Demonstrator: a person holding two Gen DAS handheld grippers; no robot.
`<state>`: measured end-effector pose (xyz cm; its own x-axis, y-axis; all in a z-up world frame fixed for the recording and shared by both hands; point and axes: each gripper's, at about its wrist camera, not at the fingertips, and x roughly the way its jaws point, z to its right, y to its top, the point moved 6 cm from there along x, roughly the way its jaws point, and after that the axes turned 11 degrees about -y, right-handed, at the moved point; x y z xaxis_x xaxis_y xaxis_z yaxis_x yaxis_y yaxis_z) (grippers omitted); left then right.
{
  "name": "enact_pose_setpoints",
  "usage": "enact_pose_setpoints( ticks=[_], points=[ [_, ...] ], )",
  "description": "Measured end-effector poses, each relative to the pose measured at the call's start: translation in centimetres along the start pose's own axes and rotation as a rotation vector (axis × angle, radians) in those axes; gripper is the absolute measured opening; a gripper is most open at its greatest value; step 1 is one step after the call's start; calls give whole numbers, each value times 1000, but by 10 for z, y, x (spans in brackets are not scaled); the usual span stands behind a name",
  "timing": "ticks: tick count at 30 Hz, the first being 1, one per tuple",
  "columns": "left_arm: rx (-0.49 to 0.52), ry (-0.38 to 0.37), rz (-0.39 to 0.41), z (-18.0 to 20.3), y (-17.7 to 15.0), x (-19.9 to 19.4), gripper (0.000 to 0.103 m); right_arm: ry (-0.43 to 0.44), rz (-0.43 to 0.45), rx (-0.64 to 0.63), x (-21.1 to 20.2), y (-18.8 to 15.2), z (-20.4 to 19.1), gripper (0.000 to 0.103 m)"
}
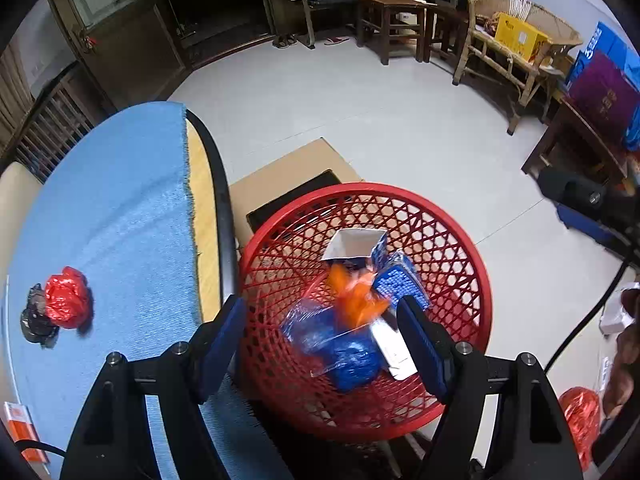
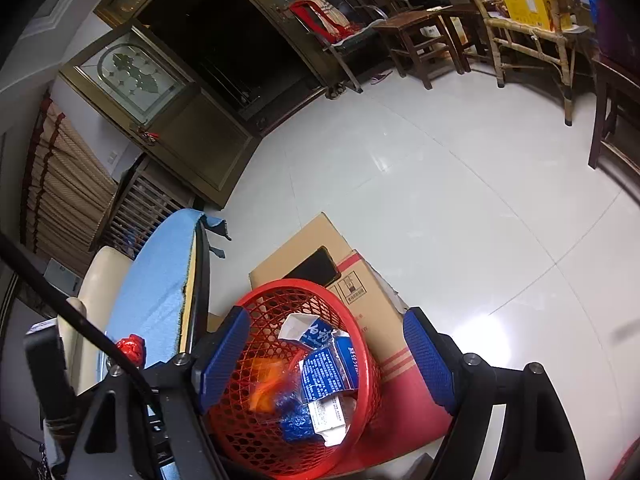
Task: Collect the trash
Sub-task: 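Open the right tool over the basket while the left tool drops the orange net bag, then move both open tools back over the table toward the black and red bags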
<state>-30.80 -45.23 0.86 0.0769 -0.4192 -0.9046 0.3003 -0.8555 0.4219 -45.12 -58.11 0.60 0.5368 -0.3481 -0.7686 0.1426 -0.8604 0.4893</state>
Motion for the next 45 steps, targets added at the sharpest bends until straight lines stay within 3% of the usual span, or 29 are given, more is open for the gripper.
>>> enact_pose_setpoints(
  ticks=[7,13,30,37,45],
  points=[
    [-67,3,61,-29,-9,-30,78,1,9,-11,-8,0,-8,82],
    [-197,30,101,-79,-41,-56,78,24,-11,-71,-1,-9,-38,82],
    [-594,209,139,-249,-175,-107,78,108,-153,-417,36,-89,-201,82],
    [-692,227,149,-284,-208,-110,78,141,-193,-546,48,-122,-272,82],
    [-760,228,161,-307,-234,-113,78,197,-175,-644,71,-129,-357,82]
  ],
)
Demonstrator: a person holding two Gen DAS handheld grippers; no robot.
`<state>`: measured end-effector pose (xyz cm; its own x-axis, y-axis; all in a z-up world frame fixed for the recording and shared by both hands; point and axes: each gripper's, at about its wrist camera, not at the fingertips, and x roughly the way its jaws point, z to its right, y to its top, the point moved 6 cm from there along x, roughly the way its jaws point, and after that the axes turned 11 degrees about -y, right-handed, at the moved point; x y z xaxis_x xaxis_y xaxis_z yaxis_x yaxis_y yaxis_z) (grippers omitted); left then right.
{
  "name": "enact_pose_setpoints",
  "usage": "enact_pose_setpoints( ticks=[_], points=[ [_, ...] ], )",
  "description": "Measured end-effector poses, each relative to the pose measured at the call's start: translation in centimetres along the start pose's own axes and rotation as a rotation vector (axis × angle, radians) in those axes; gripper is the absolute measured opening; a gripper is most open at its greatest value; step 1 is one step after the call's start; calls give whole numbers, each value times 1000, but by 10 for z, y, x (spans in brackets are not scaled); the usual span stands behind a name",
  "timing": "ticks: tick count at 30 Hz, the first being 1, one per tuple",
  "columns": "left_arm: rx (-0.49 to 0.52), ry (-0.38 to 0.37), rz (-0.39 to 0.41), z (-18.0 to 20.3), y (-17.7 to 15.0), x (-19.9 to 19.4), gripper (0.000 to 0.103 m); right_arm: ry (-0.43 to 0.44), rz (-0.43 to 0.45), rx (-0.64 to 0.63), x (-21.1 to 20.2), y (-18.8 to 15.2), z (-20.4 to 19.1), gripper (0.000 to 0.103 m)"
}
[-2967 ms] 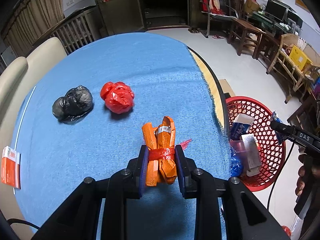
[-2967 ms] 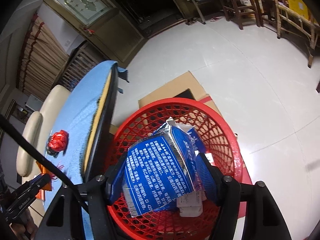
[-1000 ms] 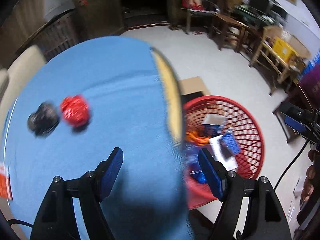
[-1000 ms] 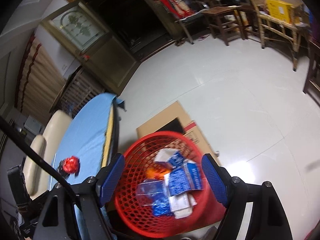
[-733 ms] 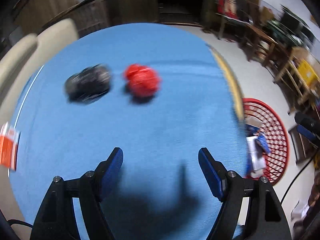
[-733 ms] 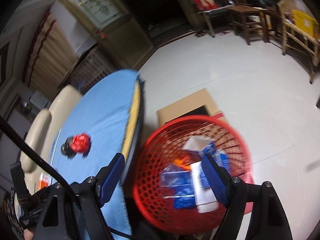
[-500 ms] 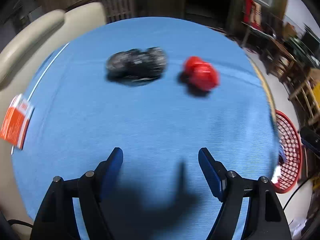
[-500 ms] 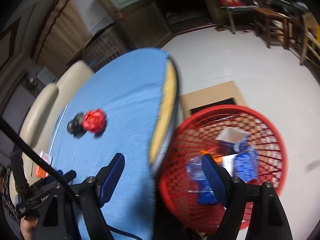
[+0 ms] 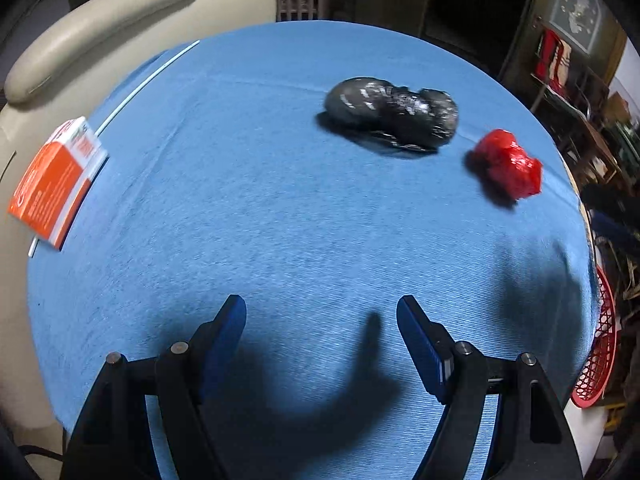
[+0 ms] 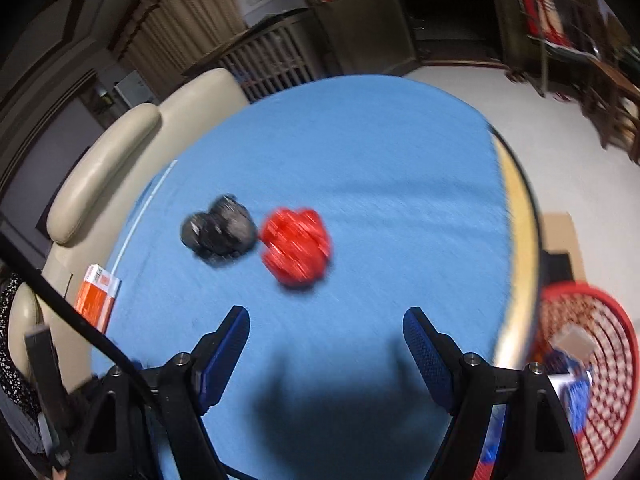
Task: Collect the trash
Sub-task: 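Move both open tools back over the table toward the black and red bags, then grasp the red plastic bag with the right tool while the left tool grasps the black bag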
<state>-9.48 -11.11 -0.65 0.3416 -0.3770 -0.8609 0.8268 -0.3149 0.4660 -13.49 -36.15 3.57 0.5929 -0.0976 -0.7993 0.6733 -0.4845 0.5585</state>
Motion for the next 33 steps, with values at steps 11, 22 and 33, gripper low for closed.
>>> enact_pose_setpoints(
  ticks=[11,22,33],
  points=[
    [-55,17,13,-20,15,-3,78,-54,-24,-96,73,43,-38,73],
    [-14,-54,81,18,89,17,80,-8,-29,-113,75,33,-28,50],
    [-111,-160,60,50,167,61,80,50,-40,-24,58,5,5,50]
  ],
)
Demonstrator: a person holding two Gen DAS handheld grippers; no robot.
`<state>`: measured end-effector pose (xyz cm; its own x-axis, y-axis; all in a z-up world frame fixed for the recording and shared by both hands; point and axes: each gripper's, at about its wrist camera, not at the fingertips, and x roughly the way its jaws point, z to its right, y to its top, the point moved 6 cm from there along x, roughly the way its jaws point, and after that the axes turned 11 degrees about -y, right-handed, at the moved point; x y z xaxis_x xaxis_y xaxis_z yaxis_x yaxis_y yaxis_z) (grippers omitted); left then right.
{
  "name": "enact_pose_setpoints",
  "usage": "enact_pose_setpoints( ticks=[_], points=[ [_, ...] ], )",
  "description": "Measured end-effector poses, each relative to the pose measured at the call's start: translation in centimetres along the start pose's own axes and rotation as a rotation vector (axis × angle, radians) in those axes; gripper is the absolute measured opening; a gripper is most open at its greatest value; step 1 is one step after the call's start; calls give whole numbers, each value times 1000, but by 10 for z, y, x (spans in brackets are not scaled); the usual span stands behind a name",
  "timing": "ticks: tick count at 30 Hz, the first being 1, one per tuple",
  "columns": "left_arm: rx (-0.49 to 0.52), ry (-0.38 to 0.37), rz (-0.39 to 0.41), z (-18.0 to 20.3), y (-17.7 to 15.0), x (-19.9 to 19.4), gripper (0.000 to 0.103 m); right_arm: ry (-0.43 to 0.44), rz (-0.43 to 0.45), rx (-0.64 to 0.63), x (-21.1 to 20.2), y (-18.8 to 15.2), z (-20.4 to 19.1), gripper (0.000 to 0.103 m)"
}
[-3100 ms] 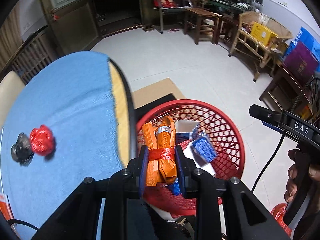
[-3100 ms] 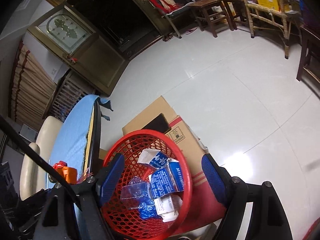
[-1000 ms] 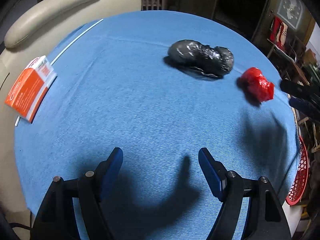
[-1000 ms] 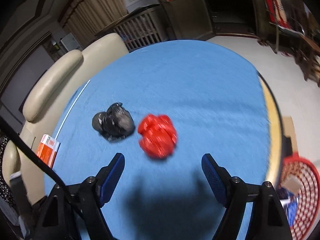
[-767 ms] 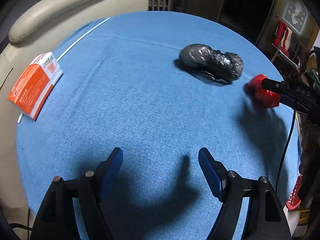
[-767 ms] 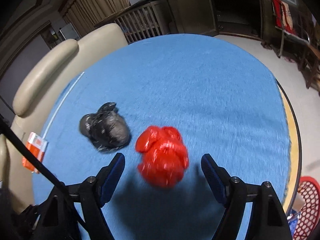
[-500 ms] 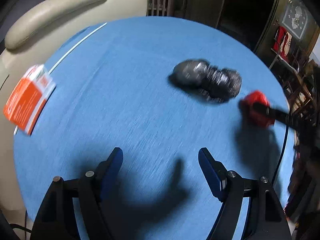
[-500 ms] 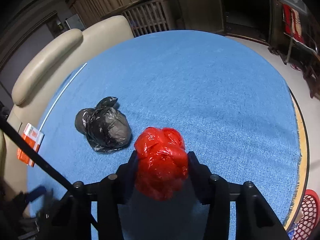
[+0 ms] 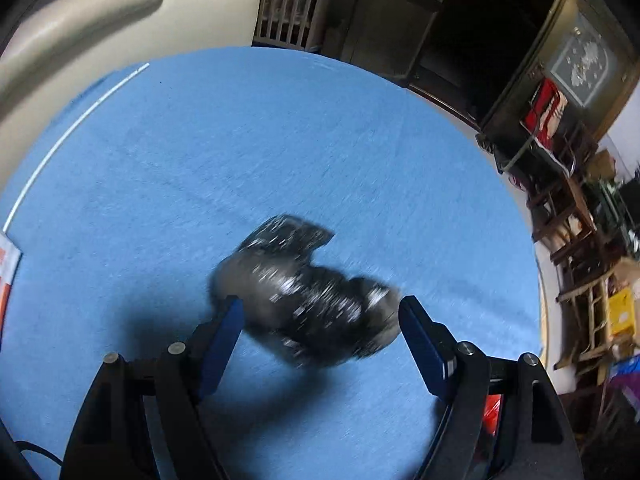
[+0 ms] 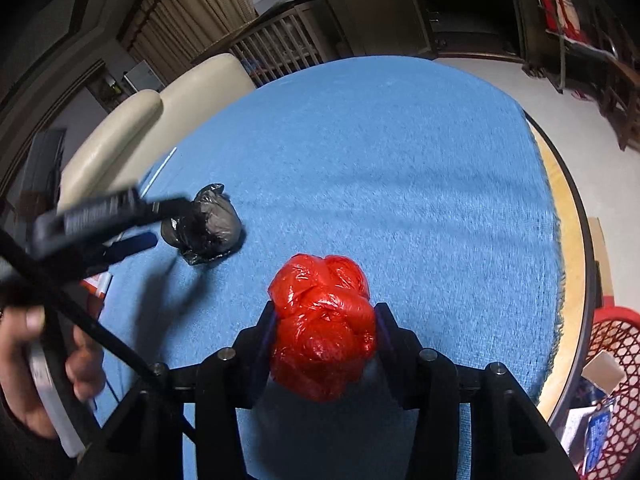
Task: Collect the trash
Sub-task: 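Grasp the red plastic bag with the right tool while the left tool grasps the black bag, then lift the black bag with the left tool while the right tool holds the red bag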
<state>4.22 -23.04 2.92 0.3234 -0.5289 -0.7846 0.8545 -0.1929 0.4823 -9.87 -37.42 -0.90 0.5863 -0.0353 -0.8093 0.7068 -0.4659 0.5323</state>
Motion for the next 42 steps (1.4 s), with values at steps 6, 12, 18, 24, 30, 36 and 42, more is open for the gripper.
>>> enact_pose_setpoints(
  ticks=[6,12,18,24,30,36,42],
  points=[
    [-59,107,-48,-6,4,33,84,20,-1,-1,3,0,-2,50],
    [62,176,-67,-15,-12,38,53,33,-1,9,0,-4,1,50],
    [56,103,-77,-33,-32,14,37,50,5,7,-3,-6,-2,50],
    [74,87,-48,-44,-63,-27,37,57,32,3,-21,-10,-3,50],
    [108,89,-11,-47,-95,-66,37,53,37,-16,-36,-27,-9,50],
    [119,111,7,-59,-118,-94,37,64,35,-39,-48,-51,-26,50],
    [129,135,20,-68,-132,-107,37,71,48,-64,-62,-68,-36,50]
  ],
)
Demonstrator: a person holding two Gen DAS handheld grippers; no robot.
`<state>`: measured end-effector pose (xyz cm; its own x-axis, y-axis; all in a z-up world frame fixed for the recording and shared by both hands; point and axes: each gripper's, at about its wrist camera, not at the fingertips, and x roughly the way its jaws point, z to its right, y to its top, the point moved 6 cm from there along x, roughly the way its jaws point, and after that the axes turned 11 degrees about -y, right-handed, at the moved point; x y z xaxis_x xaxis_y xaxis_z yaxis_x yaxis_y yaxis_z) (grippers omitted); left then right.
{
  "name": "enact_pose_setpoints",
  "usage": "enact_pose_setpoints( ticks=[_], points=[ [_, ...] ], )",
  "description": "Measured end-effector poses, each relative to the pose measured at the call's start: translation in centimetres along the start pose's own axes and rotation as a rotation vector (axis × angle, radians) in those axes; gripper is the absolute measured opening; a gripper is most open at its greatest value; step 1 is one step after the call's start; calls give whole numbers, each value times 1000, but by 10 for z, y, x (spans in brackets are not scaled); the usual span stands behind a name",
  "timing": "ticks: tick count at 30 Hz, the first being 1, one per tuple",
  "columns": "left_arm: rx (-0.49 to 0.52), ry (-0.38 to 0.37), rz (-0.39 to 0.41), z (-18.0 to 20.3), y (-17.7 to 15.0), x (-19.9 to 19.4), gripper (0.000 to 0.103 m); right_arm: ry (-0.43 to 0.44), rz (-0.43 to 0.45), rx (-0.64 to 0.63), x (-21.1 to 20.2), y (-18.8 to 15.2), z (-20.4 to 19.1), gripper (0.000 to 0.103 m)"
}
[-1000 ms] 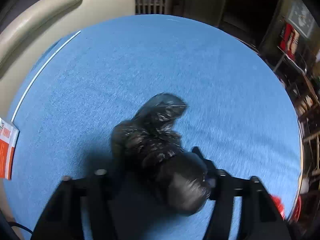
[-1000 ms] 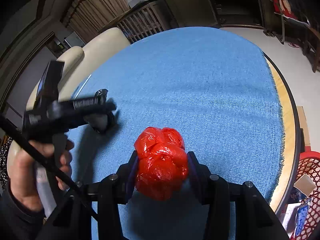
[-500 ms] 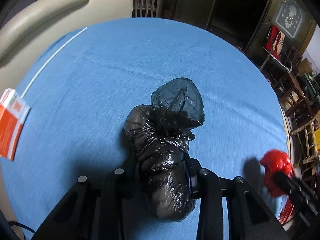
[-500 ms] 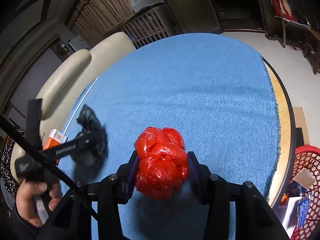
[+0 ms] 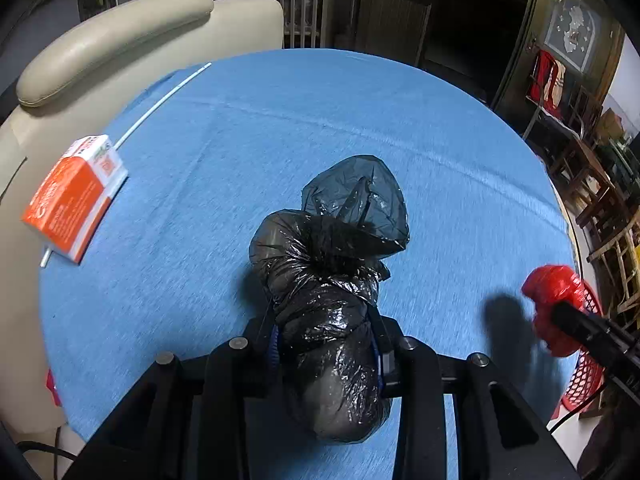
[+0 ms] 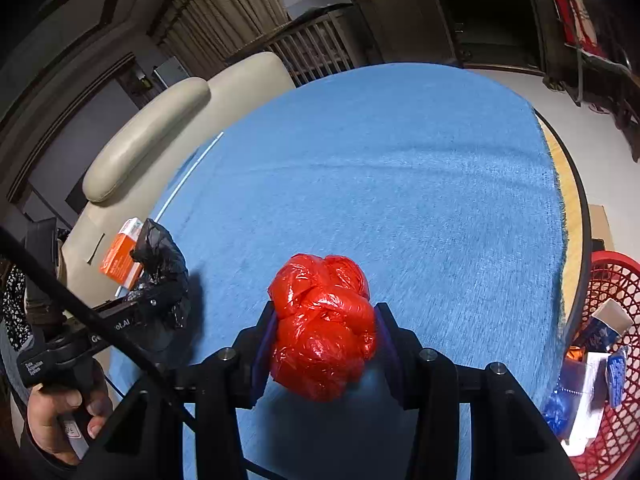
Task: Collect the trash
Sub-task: 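Lift the black bag with the left tool while the right tool holds the red bag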
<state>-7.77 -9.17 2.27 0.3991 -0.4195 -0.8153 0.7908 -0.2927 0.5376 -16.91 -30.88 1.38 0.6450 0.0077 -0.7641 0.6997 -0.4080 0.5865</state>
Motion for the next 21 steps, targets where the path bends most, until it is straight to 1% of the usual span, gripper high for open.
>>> enact_pose_setpoints(
  ticks=[6,11,13,17,21],
  points=[
    [27,7,-13,3,-11,2,37,-6,38,17,-19,-4,7,50],
    [31,21,0,5,-16,-6,37,8,49,21,-27,-2,5,50],
    [29,36,8,1,-13,-9,37,25,46,3,-27,-3,-4,50],
    [7,91,34,-12,-19,-28,37,81,26,-43,-25,-10,-28,50],
    [-38,149,54,-40,-24,-43,37,148,-4,-88,-23,-18,-54,50]
  ],
)
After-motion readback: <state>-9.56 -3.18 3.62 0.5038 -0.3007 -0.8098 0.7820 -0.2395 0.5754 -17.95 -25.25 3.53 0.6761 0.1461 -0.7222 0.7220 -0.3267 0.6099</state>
